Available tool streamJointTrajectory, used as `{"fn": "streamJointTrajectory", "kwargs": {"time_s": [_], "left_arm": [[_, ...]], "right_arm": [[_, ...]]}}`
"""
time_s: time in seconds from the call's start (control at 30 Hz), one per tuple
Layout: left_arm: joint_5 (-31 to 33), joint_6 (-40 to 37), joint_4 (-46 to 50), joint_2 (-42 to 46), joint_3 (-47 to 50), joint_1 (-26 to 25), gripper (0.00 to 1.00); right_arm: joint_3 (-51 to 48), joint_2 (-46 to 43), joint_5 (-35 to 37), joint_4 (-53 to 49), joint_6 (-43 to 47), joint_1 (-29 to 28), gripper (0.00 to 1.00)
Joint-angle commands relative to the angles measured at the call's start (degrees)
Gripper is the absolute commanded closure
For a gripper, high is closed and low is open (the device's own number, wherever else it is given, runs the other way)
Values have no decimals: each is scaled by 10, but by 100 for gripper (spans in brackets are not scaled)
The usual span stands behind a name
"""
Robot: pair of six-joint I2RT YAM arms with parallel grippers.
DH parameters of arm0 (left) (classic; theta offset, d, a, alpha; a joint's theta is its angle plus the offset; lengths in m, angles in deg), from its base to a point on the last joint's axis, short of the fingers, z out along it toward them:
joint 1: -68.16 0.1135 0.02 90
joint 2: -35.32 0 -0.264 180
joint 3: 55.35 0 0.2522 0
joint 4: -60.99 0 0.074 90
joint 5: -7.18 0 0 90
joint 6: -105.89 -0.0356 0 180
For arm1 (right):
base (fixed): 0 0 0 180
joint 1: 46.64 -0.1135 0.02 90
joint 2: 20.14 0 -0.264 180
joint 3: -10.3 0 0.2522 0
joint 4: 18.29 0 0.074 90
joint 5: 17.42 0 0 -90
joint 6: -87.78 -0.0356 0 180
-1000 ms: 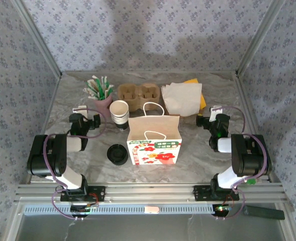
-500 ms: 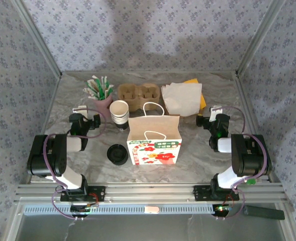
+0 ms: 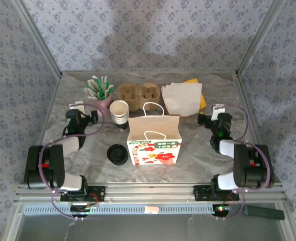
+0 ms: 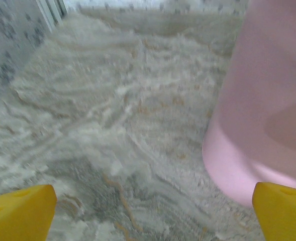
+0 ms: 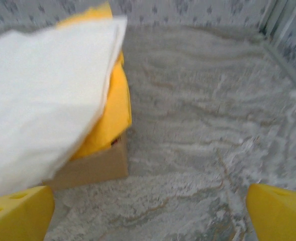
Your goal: Pack the takeout coffee
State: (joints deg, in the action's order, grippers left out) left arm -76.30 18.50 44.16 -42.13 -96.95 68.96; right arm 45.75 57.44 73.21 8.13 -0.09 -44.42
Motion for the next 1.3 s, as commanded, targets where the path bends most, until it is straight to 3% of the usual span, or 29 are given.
{"fn": "streamJointTrajectory", "kwargs": {"time_s": [0.0, 0.13, 0.27, 0.33, 0.4, 0.47, 0.5, 0.6, 0.73, 0.87, 1.07, 1.27], "left_arm": [[11, 1, 98, 84, -39, 1, 0], [51, 62, 262, 183, -111, 1, 0], [53, 172, 498, 251, -262, 2, 0], [71, 259, 590, 277, -321, 2, 0], [28, 282, 607, 309, -340, 4, 0], [-38, 297, 599, 338, -345, 4, 2], [-62, 317, 614, 344, -353, 4, 4], [-137, 345, 689, 324, -411, 2, 11], [-165, 363, 826, 292, -481, -24, 15], [-166, 363, 936, 269, -552, -103, 17], [-103, 366, 1060, 215, -636, -310, 18], [-54, 392, 1072, 168, -647, -465, 20]], "right_arm": [[29, -89, 0, -84, -26, -3, 0], [116, -169, -19, -234, -81, -4, 0], [309, -180, -2, -516, -207, -1, 0], [388, -170, -56, -591, -288, 20, 0], [441, -171, -84, -679, -444, 54, 0], [430, -185, -215, -625, -520, 108, 0], [421, -191, -254, -589, -533, 115, 0], [453, -196, -254, -595, -515, 98, 0], [589, -170, -192, -793, -420, 54, 0], [713, -133, -113, -974, -358, -28, 0], [764, -107, -11, -1117, -338, -213, 0], [790, -62, 85, -1231, -324, -352, 2]]}}
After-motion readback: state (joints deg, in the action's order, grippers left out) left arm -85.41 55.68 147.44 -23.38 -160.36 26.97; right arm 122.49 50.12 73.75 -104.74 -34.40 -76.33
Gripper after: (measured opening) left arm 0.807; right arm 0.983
